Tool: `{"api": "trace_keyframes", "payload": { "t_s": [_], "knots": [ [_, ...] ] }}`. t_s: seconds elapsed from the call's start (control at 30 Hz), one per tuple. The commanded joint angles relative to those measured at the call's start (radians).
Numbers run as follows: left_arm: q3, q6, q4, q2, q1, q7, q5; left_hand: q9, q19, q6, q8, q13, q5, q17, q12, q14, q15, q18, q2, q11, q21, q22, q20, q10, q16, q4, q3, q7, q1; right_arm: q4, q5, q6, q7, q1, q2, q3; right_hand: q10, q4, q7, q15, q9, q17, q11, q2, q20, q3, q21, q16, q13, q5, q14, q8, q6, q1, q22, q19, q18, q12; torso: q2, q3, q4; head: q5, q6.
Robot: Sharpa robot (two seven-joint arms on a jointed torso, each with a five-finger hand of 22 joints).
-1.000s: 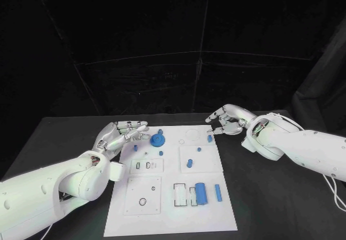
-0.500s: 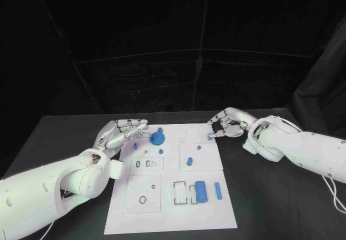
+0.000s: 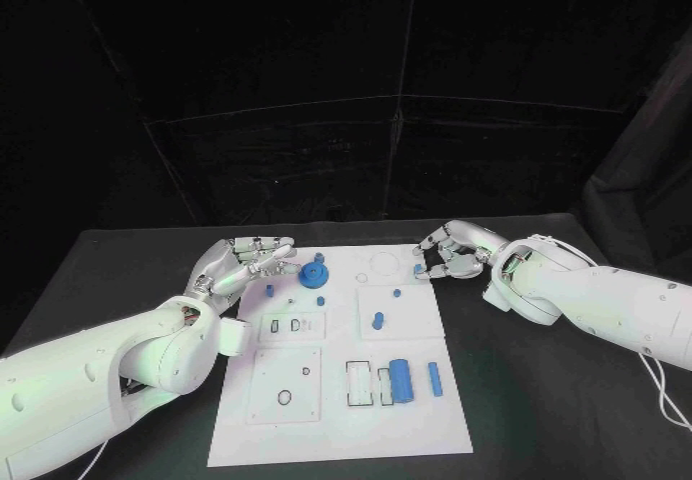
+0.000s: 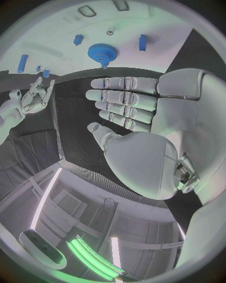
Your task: Assemble the parts on the task board
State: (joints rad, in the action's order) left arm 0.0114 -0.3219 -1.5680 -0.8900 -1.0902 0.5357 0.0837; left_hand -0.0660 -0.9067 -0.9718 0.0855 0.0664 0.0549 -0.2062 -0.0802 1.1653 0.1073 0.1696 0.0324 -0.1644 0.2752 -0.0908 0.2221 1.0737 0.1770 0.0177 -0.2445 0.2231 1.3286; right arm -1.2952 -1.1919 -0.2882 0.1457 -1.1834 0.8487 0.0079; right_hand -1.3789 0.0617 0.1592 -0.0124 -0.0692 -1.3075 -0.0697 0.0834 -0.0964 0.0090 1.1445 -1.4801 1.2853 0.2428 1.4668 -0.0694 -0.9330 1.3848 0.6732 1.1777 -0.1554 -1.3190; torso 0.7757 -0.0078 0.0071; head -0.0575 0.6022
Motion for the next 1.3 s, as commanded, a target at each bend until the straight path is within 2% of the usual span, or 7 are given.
{"api": "trace_keyframes", "payload": {
  "t_s": [0.03, 0.23, 0.6, 0.8, 1.0, 1.1, 1.3],
  "knots": [
    [0.001, 0.010, -0.001, 0.001, -0.001, 0.011, 0.006, -0.001, -0.001, -0.001, -0.005, -0.001, -0.001, -0.001, 0.002, -0.003, 0.004, 0.015, -0.011, 0.001, -0.006, 0.001, 0.005, -0.005, -0.004, -0.004, 0.001, -0.001, 0.003, 0.010, -0.029, 0.011, 0.004, 0.006, -0.006, 0.000, 0.001, -0.009, -0.001, 0.004, -0.003, -0.086, 0.001, -0.016, 0.000, 0.001, 0.005, -0.006, 0.002, 0.005, 0.067, -0.006, -0.006, 0.002, 0.002, 0.005, 0.001, -0.001, -0.001, 0.0000, -0.0001, 0.003, -0.004],
    [0.001, 0.008, 0.002, -0.001, 0.000, 0.012, 0.006, -0.001, -0.001, -0.002, -0.005, -0.001, -0.001, -0.001, 0.001, -0.003, 0.003, 0.015, -0.012, 0.001, -0.006, 0.002, 0.005, -0.005, -0.004, -0.006, 0.000, -0.001, 0.004, 0.022, -0.042, 0.009, 0.005, 0.016, -0.014, 0.000, -0.002, -0.011, -0.002, 0.004, -0.004, -0.088, 0.001, -0.023, 0.000, 0.003, 0.007, -0.008, 0.005, 0.005, 0.068, -0.009, -0.012, 0.003, 0.005, 0.006, 0.002, -0.004, 0.000, 0.0006, 0.0022, 0.004, -0.001],
    [0.001, 0.009, 0.005, 0.000, 0.000, 0.012, 0.006, -0.001, -0.001, -0.002, -0.005, -0.001, -0.001, -0.001, 0.001, -0.003, 0.003, 0.015, -0.012, 0.001, -0.006, 0.002, 0.005, -0.005, -0.004, -0.006, 0.000, -0.001, 0.004, 0.036, -0.045, 0.020, 0.006, 0.020, -0.025, 0.000, -0.009, -0.021, -0.008, -0.001, -0.008, -0.094, 0.007, -0.049, 0.003, 0.013, 0.014, -0.010, 0.014, -0.010, 0.069, -0.025, -0.046, 0.004, 0.016, 0.012, 0.003, -0.013, 0.000, 0.0011, -0.0013, 0.005, 0.003],
    [0.001, 0.010, 0.007, 0.000, 0.000, 0.011, 0.006, -0.001, -0.001, -0.002, -0.005, -0.001, -0.001, -0.001, 0.001, -0.003, 0.003, 0.015, -0.012, 0.001, -0.006, 0.002, 0.005, -0.005, -0.004, -0.006, 0.000, -0.001, 0.004, 0.040, -0.044, 0.028, 0.006, 0.022, -0.029, 0.000, -0.013, -0.027, -0.017, -0.006, -0.010, -0.097, 0.014, -0.075, 0.007, 0.032, 0.018, -0.011, 0.019, -0.042, 0.070, -0.038, -0.081, 0.004, 0.021, 0.015, 0.004, -0.016, 0.000, 0.0009, -0.0004, 0.003, 0.005],
    [0.001, 0.010, 0.009, 0.001, 0.000, 0.009, 0.006, -0.001, -0.001, -0.002, -0.005, -0.001, -0.001, -0.001, 0.001, -0.003, 0.003, 0.015, -0.012, 0.001, -0.006, 0.002, 0.005, -0.005, -0.004, -0.006, 0.000, -0.001, 0.004, 0.043, -0.044, 0.028, 0.003, 0.022, -0.031, 0.000, -0.016, -0.041, -0.036, -0.019, -0.013, -0.100, 0.031, -0.108, 0.018, 0.068, 0.022, -0.012, 0.023, -0.100, 0.070, -0.059, -0.133, 0.012, 0.025, 0.017, 0.004, -0.019, 0.000, 0.0015, -0.0002, 0.000, 0.008],
    [0.001, 0.011, 0.009, 0.001, 0.000, 0.009, 0.006, -0.001, -0.001, -0.002, -0.005, -0.001, -0.001, -0.001, 0.001, -0.003, 0.003, 0.015, -0.012, 0.001, -0.006, 0.002, 0.005, -0.005, -0.004, -0.006, 0.000, -0.001, 0.004, 0.043, -0.043, 0.016, -0.003, 0.023, -0.031, 0.000, -0.018, -0.053, -0.045, -0.026, -0.015, -0.102, 0.039, -0.126, 0.025, 0.095, 0.023, -0.013, 0.025, -0.135, 0.071, -0.069, -0.155, 0.022, 0.029, 0.019, 0.005, -0.019, 0.000, 0.0015, -0.0002, 0.000, 0.008],
    [0.001, 0.011, 0.009, 0.001, 0.000, 0.008, 0.006, -0.001, -0.001, -0.002, -0.005, -0.001, -0.001, -0.001, 0.001, -0.003, 0.003, 0.015, -0.012, 0.001, -0.006, 0.002, 0.005, -0.005, -0.004, -0.006, 0.000, -0.001, 0.004, 0.043, -0.043, -0.034, -0.011, 0.023, -0.031, 0.000, -0.021, -0.068, -0.052, -0.032, -0.014, -0.107, 0.045, -0.143, 0.031, 0.130, 0.027, -0.015, 0.028, -0.149, 0.072, -0.075, -0.167, 0.028, 0.035, 0.023, 0.006, -0.021, 0.000, 0.0011, 0.0010, 0.000, 0.008]
  ]
}}
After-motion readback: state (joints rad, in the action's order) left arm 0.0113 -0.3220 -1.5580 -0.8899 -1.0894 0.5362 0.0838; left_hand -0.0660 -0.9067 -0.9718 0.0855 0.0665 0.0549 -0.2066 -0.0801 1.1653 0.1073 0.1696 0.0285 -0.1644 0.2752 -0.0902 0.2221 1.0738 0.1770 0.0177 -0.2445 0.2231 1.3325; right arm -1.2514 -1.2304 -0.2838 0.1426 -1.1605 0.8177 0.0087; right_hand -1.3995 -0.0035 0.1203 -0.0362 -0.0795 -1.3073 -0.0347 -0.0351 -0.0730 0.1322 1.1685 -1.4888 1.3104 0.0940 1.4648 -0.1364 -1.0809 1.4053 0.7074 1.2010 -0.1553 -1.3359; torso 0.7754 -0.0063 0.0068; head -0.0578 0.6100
